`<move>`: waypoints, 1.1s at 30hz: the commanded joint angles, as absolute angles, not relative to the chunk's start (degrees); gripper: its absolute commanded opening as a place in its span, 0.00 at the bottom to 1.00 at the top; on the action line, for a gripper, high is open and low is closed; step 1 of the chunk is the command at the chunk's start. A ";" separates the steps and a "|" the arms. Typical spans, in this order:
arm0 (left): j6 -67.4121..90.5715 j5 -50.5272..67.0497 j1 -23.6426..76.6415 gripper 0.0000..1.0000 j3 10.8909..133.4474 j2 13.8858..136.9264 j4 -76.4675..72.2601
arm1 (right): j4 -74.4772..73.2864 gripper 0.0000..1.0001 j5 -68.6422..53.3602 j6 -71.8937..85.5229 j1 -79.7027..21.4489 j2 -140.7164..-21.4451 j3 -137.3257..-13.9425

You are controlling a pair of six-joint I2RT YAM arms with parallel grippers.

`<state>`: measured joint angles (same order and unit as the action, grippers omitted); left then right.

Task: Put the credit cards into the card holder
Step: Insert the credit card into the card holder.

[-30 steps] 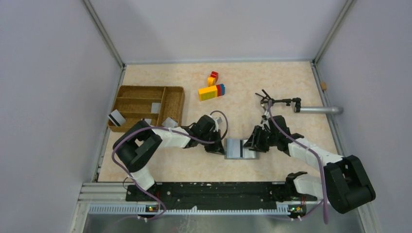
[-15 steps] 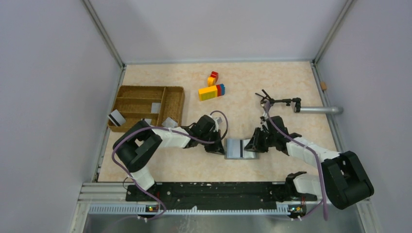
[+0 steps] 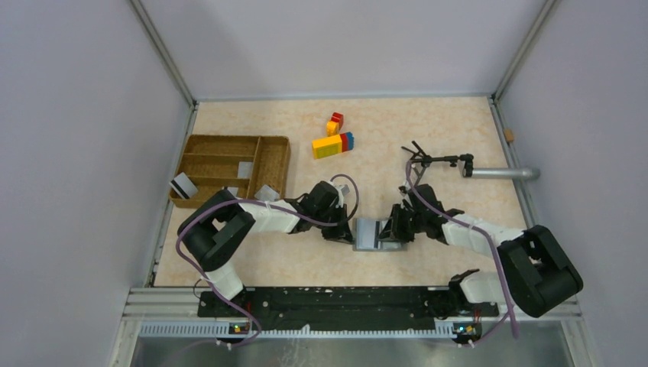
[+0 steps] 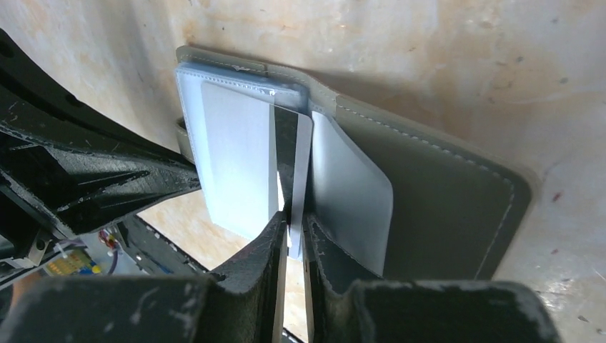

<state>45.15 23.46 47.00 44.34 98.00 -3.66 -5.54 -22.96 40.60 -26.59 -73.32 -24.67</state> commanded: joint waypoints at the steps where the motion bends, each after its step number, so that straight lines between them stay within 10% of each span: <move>1: 45.60 24.34 47.29 0.00 43.38 98.22 -6.59 | -3.45 0.12 -21.66 41.85 -29.40 -74.28 -28.43; 33: 45.30 23.54 47.30 0.00 42.32 98.17 -6.41 | -5.32 0.33 -15.86 30.70 -33.57 -83.23 -41.37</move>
<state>45.36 24.01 46.94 43.44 98.00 -5.04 -7.97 -14.68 34.35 -32.64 -81.87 -37.52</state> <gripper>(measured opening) 0.001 0.325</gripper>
